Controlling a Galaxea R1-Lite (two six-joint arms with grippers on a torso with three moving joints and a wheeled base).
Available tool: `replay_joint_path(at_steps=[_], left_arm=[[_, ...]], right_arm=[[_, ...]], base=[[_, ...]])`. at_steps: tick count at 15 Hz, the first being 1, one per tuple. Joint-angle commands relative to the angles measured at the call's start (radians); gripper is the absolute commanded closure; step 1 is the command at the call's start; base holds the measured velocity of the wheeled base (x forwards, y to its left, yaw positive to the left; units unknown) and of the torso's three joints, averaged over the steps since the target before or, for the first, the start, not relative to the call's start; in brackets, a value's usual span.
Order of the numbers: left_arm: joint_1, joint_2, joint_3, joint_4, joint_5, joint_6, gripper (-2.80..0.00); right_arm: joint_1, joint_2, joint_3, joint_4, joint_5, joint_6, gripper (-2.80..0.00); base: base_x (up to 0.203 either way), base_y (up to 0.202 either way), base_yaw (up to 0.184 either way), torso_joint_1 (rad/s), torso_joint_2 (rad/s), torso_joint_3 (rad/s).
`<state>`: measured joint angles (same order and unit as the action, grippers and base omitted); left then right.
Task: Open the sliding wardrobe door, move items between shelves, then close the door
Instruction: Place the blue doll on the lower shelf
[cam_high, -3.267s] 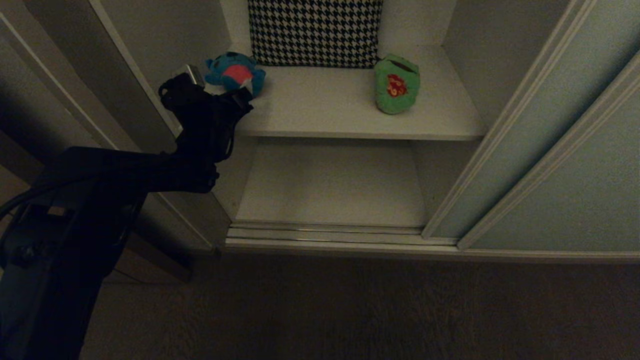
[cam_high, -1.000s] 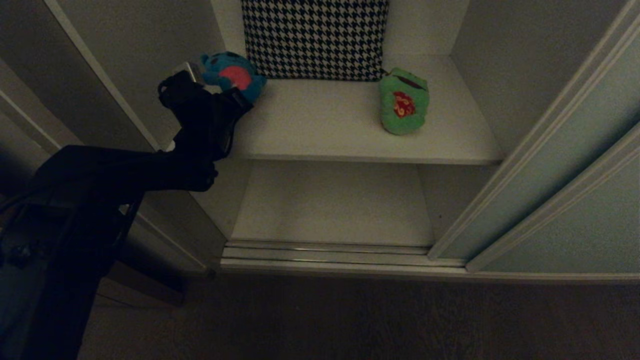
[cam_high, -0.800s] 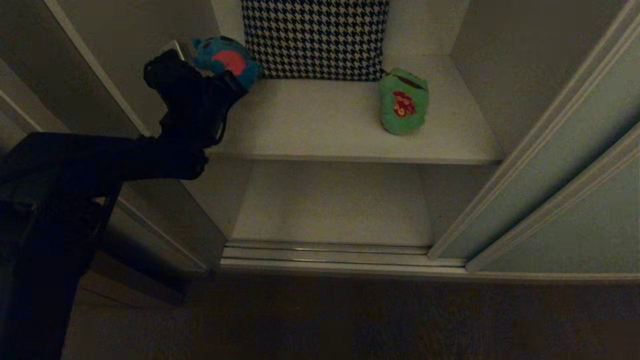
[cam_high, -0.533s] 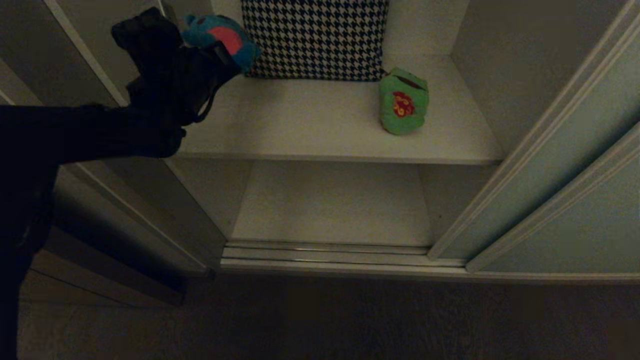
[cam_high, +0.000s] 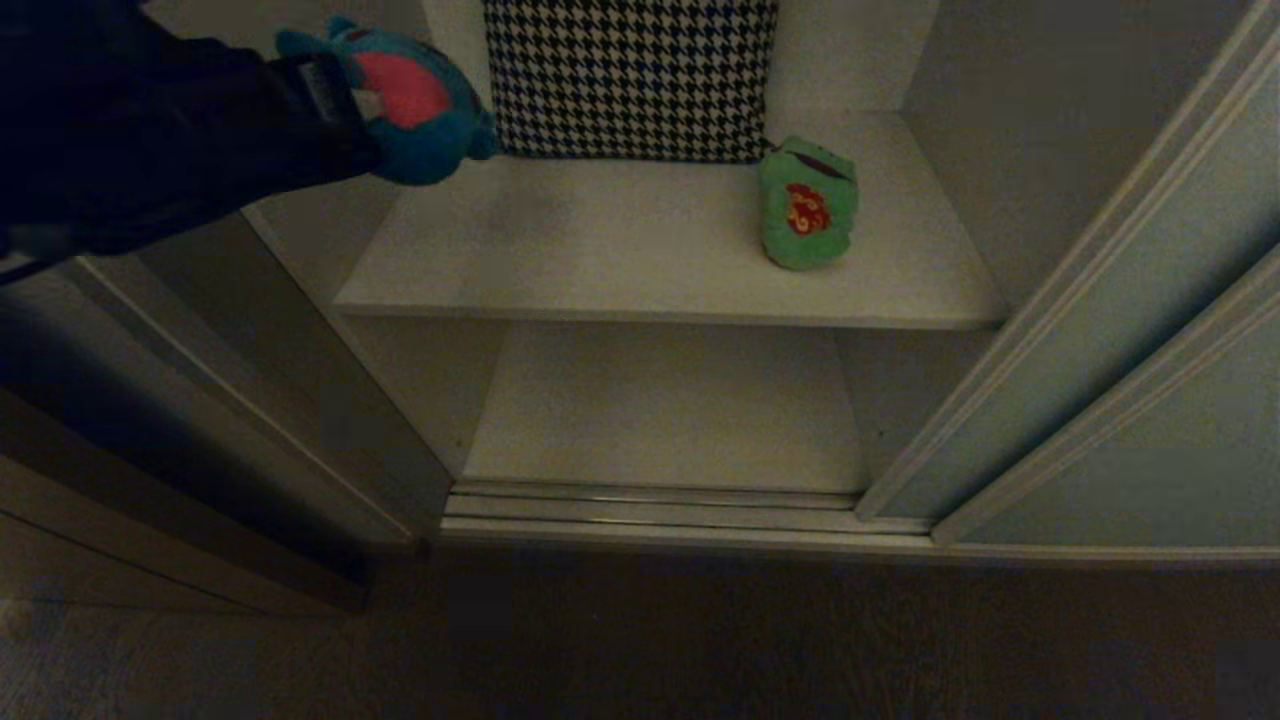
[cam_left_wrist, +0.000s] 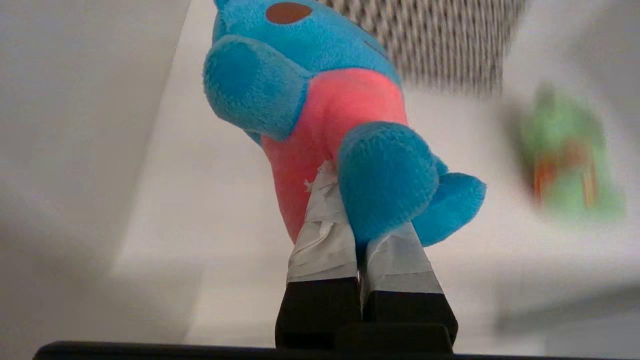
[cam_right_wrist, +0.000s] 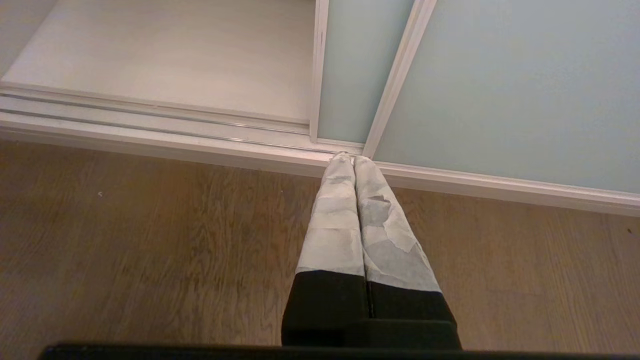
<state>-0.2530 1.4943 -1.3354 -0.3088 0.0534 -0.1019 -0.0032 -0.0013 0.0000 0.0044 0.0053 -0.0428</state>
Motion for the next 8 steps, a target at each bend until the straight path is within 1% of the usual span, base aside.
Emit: replay_joint_path(at_steps=[1, 3, 6, 8], left_arm=[[0.001, -0.277, 0.183, 0.06, -0.004, 0.038, 0.0], [0.013, -0.455, 0.36, 0.127, -0.008, 0.077, 0.0], [0.05, -0.724, 0.554, 0.276, -0.012, 0.113, 0.0], [0.089, -0.89, 0.692, 0.357, -0.033, 0.136, 0.0]], right_arm=[[0.0, 0.0, 0.002, 0.0, 0.001, 0.0, 0.0], [0.0, 0.0, 0.002, 0.0, 0.001, 0.0, 0.0], [0.0, 0.0, 0.0, 0.0, 0.001, -0.001, 0.0], [0.0, 0.0, 0.0, 0.0, 0.001, -0.001, 0.0]], base=[[0.0, 0.0, 0.0, 0.0, 0.0, 0.0], [0.0, 0.0, 0.0, 0.0, 0.0, 0.0], [0.0, 0.0, 0.0, 0.0, 0.0, 0.0], [0.0, 0.0, 0.0, 0.0, 0.0, 0.0]])
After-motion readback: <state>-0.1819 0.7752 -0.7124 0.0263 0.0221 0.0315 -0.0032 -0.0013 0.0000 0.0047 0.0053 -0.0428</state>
